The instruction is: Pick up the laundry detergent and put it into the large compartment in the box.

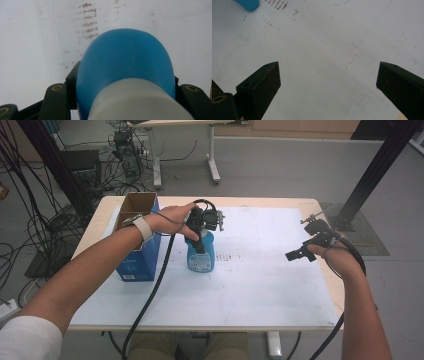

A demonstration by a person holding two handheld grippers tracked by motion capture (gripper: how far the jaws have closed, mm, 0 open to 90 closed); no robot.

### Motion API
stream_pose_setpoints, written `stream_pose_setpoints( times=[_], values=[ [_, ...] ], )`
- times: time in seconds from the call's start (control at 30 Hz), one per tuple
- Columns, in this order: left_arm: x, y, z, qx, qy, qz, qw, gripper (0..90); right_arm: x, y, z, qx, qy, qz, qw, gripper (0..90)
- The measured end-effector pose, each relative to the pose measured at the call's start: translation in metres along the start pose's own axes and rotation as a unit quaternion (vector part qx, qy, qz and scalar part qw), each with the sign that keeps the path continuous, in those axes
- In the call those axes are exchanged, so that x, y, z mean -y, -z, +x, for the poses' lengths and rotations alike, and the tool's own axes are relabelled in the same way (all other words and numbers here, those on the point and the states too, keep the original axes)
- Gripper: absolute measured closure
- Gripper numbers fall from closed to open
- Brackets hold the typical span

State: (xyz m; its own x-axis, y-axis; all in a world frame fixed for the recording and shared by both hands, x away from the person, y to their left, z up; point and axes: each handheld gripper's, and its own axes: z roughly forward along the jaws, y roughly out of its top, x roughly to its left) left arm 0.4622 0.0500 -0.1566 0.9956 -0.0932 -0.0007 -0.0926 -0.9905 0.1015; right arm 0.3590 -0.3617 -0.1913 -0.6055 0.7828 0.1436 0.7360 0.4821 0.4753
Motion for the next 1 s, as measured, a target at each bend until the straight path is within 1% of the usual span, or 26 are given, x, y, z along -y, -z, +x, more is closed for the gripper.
stream_pose_setpoints(
  times=[1.0],
  values=[
    [-0.0002,0.0001,-0.0006,-0.002,0.003,0.001,1.0,39.8,0.0008,0.0,0.0015,-0.001,0.001,-0.004,1.0,5.4]
  ],
)
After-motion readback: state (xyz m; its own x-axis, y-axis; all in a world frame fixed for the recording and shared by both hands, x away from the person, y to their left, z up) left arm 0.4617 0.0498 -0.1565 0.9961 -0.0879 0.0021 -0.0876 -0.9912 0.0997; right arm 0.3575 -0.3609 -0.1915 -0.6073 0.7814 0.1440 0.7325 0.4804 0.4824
